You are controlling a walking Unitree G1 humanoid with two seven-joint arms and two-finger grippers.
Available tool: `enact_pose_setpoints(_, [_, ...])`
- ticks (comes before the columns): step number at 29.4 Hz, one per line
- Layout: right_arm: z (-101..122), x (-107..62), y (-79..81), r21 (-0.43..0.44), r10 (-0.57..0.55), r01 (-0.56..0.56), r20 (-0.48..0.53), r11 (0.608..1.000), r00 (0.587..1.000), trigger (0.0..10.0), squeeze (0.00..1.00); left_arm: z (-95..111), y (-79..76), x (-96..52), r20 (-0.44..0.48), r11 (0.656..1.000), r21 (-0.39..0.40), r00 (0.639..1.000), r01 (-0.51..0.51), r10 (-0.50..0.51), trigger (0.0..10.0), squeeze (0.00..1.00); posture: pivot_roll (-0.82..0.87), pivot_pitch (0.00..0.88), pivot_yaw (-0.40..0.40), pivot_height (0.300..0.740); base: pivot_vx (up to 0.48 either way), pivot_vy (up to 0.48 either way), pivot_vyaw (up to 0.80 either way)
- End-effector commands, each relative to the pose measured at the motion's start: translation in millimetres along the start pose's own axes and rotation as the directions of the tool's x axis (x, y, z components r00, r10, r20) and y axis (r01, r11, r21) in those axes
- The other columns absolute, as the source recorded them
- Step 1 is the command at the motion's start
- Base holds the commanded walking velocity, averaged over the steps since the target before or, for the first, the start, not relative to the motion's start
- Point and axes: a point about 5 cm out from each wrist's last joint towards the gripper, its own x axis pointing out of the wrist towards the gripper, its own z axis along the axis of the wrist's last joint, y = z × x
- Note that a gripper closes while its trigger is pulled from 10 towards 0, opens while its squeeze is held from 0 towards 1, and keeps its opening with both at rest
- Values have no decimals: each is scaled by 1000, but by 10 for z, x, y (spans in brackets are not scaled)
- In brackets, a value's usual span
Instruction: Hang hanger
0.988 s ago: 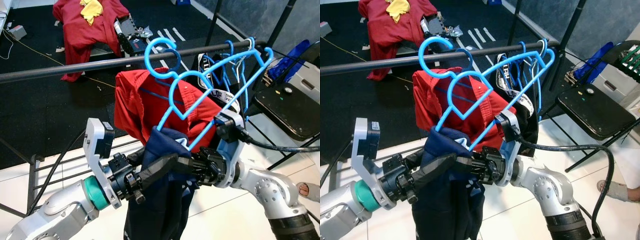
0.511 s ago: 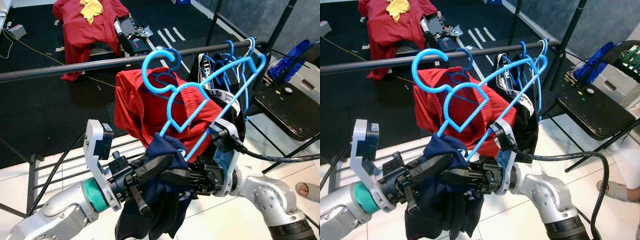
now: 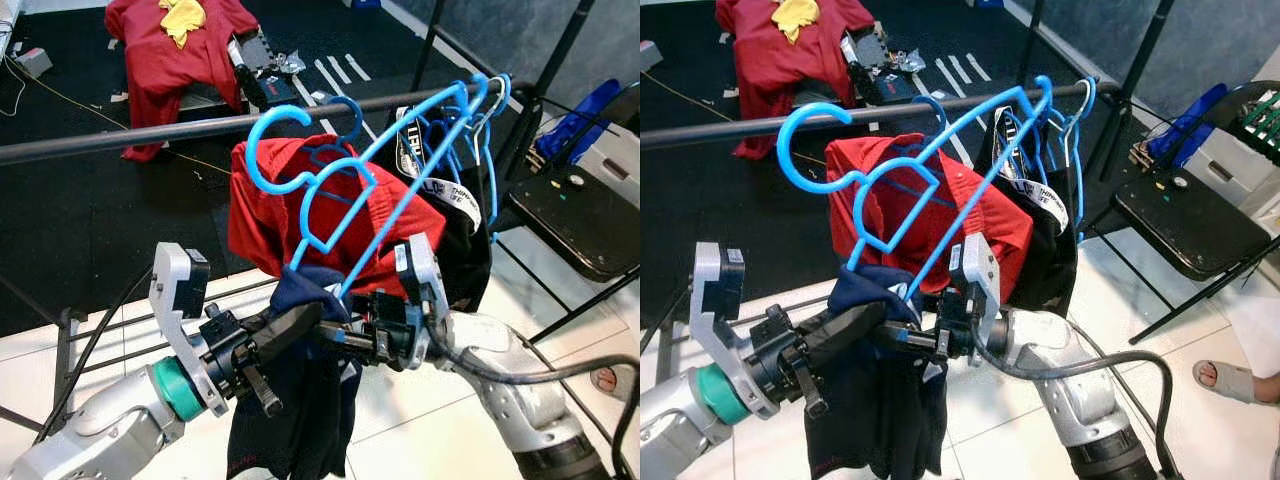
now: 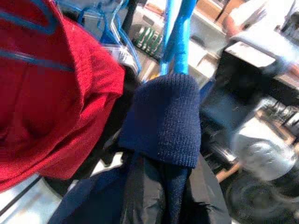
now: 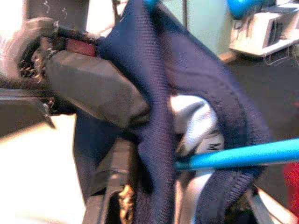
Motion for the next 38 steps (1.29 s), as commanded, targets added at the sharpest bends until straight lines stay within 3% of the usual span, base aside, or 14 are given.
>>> enact_pose_setpoints(1, [-190, -232, -109, -76, -171, 160, -174, 984, 970, 10000, 0, 44, -59, -24, 26, 998, 57, 999, 34, -35, 0, 0, -33, 133, 21, 740, 0, 0, 0])
enact_pose_setpoints(4, [-278, -472, -29, -90, -194, 175, -284, 980, 939, 10000, 0, 10, 6, -10, 7, 993, 114, 1000, -21, 21, 0, 0, -58, 132, 31, 740, 0, 0, 0])
enact_pose_setpoints(7, [-292, -543, 4, -74, -186, 171, -306, 982, 934, 10000, 0, -3, 22, -4, -2, 991, 131, 999, -32, 33, 0, 0, -58, 132, 31, 740, 0, 0, 0])
enact_pose_setpoints(10, [-305, -760, 116, -102, -129, 94, -423, 990, 897, 10000, 0, -82, 59, -3, -73, 966, 257, 996, -27, 47, 0, 0, -79, 135, 42, 740, 0, 0, 0])
enact_pose_setpoints(14, [-308, -802, 115, -113, -139, 100, -429, 989, 893, 10000, 0, -99, 75, 0, -79, 959, 281, 995, -32, 56, 0, 0, -85, 136, 42, 740, 0, 0, 0])
enact_pose_setpoints(22, [-268, -940, -44, -113, -281, 257, -363, 960, 889, 10000, 0, -97, 99, -1, -59, 960, 275, 996, -45, 64, 0, 0, -83, 138, 42, 740, 0, 0, 0])
enact_pose_setpoints(24, [-217, -945, -71, -146, -294, 257, -359, 955, 886, 10000, 0, -117, 96, -4, -71, 950, 311, 995, -41, 66, 0, 0, -79, 139, 42, 740, 0, 0, 0])
enact_pose_setpoints(25, [-130, -910, -101, -220, -296, 228, -364, 949, 883, 10000, 0, -147, 92, -8, -92, 933, 358, 993, -30, 67, 0, 0, -80, 138, 44, 740, 0, 0, 0])
enact_pose_setpoints(26, [61, -802, -147, -340, -290, 168, -348, 925, 892, 10000, 0, -194, 113, -14, -120, 908, 419, 990, -21, 78, 0, 0, -80, 137, 43, 740, 0, 0, 0])
enact_pose_setpoints(27, [61, -802, -147, -340, -290, 168, -348, 925, 892, 10000, 0, -194, 113, -14, -120, 908, 419, 990, -21, 78, 0, 0, -80, 137, 43, 740, 0, 0, 0])
enact_pose_setpoints(29, [420, -643, -183, -545, -274, 52, -334, 837, 902, 10000, 0, -280, 161, -21, -171, 851, 524, 981, 14, 89, 0, 0, -82, 136, 45, 740, 0, 0, 0])
enact_pose_setpoints(30, [420, -643, -183, -545, -274, 52, -334, 837, 902, 10000, 0, -280, 161, -21, -171, 851, 524, 981, 14, 89, 0, 0, -82, 136, 45, 740, 0, 0, 0])
enact_pose_setpoints(34, [970, -561, -290, -744, -320, 34, -245, 667, 915, 10000, 0, -385, 201, -31, -220, 798, 599, 972, 64, 87, 0, 0, -91, 135, 46, 740, 0, 0, 0])
enact_pose_setpoints(38, [964, -606, -290, -751, -311, -25, -303, 660, 901, 10000, 0, -385, 201, -19, -214, 798, 599, 973, 65, 82, 0, 0, -96, 134, 45, 740, 0, 0, 0])
